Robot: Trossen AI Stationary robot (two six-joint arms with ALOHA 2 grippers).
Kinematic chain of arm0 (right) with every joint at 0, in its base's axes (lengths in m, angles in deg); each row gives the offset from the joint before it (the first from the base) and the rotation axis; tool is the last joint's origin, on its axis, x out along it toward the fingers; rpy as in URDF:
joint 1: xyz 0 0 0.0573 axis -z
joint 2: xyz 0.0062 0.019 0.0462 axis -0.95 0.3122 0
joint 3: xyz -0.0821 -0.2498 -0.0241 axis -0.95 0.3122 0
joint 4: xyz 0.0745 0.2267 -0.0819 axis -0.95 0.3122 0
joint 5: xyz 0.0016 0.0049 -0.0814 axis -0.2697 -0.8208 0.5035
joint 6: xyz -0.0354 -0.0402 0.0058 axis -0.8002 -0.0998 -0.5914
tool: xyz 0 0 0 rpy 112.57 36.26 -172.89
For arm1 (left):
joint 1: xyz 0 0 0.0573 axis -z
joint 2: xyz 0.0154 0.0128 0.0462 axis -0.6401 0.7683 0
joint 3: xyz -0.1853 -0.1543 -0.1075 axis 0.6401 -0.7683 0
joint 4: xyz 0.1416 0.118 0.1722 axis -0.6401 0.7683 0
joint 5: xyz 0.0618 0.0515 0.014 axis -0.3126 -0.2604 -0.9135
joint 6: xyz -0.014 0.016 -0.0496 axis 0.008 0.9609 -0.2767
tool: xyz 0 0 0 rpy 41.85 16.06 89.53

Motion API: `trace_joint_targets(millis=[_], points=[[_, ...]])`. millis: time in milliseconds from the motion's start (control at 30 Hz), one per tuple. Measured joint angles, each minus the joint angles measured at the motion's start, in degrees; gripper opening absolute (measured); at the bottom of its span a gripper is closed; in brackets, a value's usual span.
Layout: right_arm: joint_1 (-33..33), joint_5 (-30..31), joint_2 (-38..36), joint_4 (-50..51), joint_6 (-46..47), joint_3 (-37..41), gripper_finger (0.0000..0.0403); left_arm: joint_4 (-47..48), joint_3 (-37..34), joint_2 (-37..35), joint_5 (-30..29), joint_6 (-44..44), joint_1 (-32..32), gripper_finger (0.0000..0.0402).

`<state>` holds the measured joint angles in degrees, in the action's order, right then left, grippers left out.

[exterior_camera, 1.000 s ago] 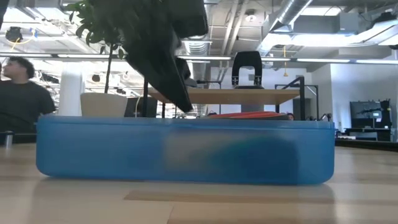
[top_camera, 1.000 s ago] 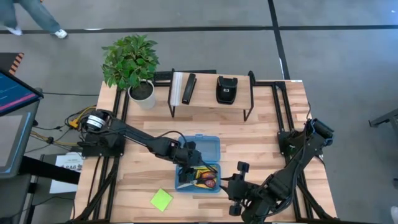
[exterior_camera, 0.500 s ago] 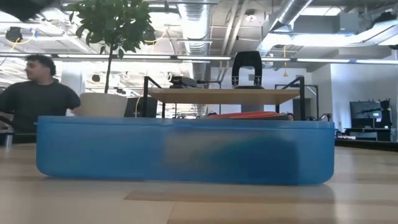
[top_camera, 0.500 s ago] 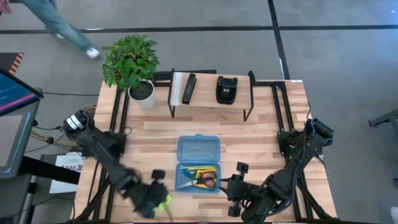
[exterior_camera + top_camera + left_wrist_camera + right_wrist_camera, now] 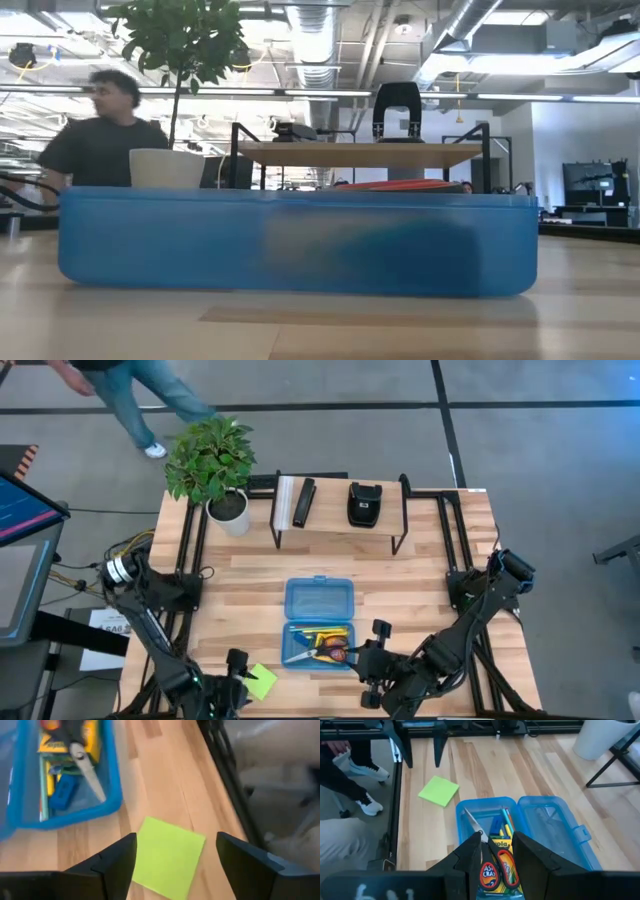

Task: Pack school essentials
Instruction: Put the green sticky note into the blue supply box

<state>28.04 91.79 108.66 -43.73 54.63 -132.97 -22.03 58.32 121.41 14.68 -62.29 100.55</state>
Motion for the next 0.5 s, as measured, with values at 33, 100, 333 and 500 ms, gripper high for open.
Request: trace_joint_targets(millis=[33,100,333,500], points=[[0.0,-0.1,0.0,0.0,0.0,0.0,0.0132,-0.1,0.0,1.3,-0.1,2.2,0.1,0.0264],[0.0,-0.1,0.0,0.0,0.0,0.0,0.0132,-0.5,0.0,3.7,1.3,5.3,0.0,0.0269],[0.0,-0.1,0.0,-0.2,0.0,0.0,0.0132,-2.9,0.5,8.7,6.6,8.6,-1.1,0.0265],[0.0,-0.1,0.0,-0.5,0.0,0.0,0.0132,-3.2,0.6,10.9,8.4,10.5,-1.1,0.026]])
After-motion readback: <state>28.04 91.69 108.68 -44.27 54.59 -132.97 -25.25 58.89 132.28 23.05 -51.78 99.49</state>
